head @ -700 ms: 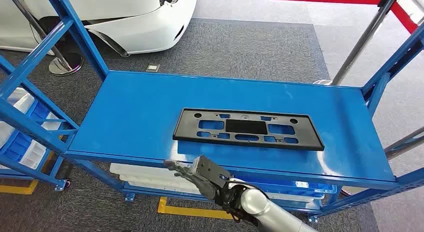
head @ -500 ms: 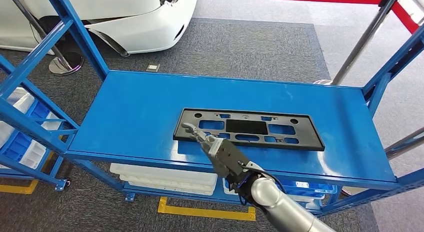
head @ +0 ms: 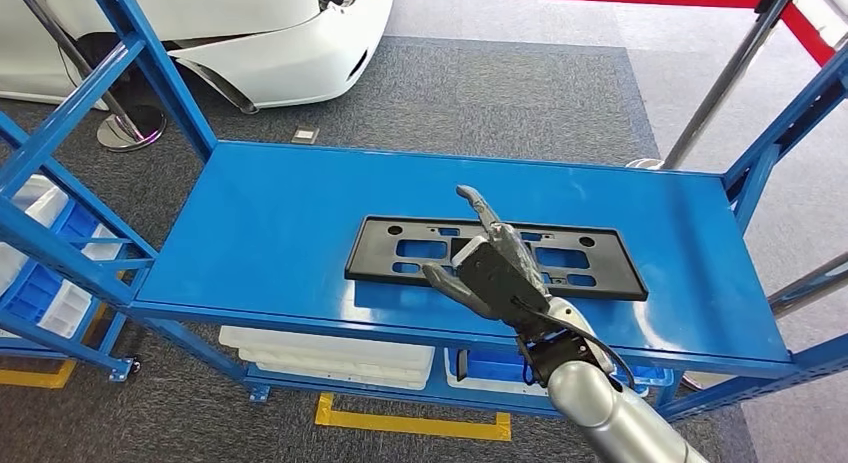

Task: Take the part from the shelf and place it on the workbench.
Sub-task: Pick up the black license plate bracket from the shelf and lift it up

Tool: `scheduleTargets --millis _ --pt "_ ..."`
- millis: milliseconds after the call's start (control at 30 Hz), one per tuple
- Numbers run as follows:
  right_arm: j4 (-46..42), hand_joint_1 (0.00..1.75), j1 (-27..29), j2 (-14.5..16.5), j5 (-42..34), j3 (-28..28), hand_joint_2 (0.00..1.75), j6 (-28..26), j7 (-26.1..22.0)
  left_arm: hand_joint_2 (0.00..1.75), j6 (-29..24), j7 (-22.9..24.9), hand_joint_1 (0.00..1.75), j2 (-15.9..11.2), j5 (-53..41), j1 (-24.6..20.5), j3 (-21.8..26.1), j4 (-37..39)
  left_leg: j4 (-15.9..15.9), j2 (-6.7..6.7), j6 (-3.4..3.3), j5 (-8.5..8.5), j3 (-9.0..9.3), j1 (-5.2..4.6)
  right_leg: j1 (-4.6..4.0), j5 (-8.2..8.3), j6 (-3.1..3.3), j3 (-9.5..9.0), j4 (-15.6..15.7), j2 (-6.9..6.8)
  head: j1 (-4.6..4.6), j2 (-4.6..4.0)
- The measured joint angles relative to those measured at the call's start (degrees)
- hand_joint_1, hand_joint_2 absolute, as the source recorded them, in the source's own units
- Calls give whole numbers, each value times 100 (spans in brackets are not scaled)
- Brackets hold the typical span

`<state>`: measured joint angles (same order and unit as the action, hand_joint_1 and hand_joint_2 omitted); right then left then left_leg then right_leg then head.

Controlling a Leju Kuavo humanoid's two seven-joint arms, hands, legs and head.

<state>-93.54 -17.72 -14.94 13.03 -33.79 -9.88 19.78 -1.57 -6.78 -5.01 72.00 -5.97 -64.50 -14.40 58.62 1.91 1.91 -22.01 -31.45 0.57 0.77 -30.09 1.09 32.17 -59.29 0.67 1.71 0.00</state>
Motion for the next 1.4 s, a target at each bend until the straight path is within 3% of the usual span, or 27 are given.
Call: scheduleTargets --millis 500,600,733,933,1400 --pt "-381 0 49 -142 227 -8 175 18 111 0 3 0 0 2 -1 0 7 0 0 0 0 0 -1 -1 1 0 0 -1 0 -1 -3 0" --pt "-413 0 44 -164 903 -34 175 236 505 0 10 0 0 2 -16 -1 7 0 0 0 0 0 -1 0 0 0 0 -1 0 -1 -2 0" --pt "-428 0 31 -193 2014 -196 175 907 1142 0 20 8 0 5 -61 -15 7 0 0 1 0 0 -3 0 0 0 0 -1 0 -3 -3 0" --pt "-164 0 -120 -195 3005 -636 175 1575 1326 0 13 126 0 25 -165 -108 6 0 -1 3 0 0 -5 0 0 0 0 -1 0 -5 0 0" --pt "718 0 -506 -197 2786 -1066 175 1881 1238 0 13 355 0 28 -349 -278 4 0 0 4 0 0 -7 0 0 0 0 0 0 -5 -3 0"
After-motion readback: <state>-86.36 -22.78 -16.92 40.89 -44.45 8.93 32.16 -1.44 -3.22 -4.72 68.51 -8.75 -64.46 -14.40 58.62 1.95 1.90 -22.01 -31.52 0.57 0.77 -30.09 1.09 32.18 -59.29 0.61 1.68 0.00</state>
